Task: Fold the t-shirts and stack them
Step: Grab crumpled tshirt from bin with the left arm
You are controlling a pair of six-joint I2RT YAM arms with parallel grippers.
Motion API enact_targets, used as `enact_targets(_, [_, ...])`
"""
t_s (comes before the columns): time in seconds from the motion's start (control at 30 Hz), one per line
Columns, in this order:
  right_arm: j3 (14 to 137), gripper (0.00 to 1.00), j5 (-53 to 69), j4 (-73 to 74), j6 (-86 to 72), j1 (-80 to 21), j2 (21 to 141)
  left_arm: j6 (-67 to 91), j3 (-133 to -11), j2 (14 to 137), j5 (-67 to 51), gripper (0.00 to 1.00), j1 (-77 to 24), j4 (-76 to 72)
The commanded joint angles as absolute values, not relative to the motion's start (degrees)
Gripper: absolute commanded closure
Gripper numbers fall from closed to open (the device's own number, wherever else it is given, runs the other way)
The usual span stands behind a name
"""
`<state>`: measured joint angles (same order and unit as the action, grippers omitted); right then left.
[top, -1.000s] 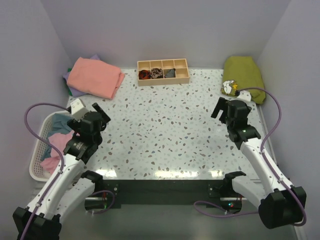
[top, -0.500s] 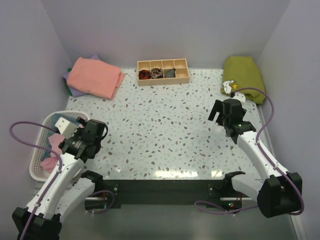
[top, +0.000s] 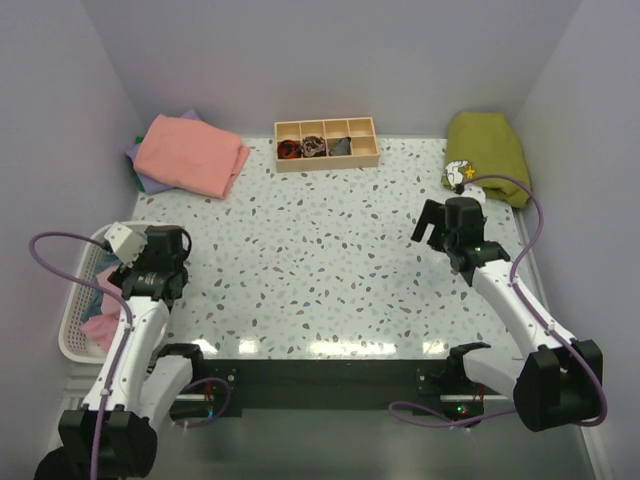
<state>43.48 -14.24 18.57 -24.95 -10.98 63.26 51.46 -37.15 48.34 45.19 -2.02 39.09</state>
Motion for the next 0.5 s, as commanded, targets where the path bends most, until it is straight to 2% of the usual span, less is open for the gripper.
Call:
enact_targets(0.0, [45.3,0.01,-10.7,16.3,-25.8,-11.2,65.4,45.0,-37.4,46.8,36.3,0.0,4.1,31.2])
enact_targets(0.27, [46.1,0.01,-8.4,16.0,-25.9,-11.1,66.7,44.8,-36.6,51.7,28.2,0.0,15.2,31.4])
enact_targets(0.47, [45.8,0.01,-6.8,15.2,-25.9,-11.1,67.1,54.2,-35.9,48.6,33.5,0.0,18.1,38.7])
